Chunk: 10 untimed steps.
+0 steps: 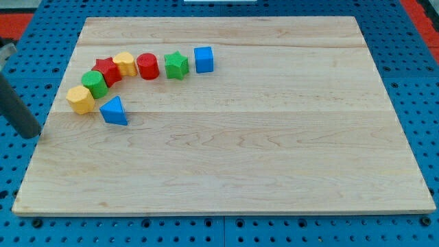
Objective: Push the yellow hexagon slightly close to blue triangle
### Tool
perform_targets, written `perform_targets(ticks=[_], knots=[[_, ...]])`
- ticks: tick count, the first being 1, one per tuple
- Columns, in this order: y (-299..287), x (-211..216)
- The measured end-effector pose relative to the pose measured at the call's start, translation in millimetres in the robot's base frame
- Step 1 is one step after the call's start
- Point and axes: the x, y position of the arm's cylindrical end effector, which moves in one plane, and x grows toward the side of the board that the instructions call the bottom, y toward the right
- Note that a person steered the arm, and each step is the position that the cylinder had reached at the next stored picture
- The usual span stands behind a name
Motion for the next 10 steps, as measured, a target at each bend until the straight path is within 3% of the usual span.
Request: perform_targets(ticks=[1, 3, 10], knots=[[0.5, -8.3], [3.8, -74.5], [80.7, -33.5]])
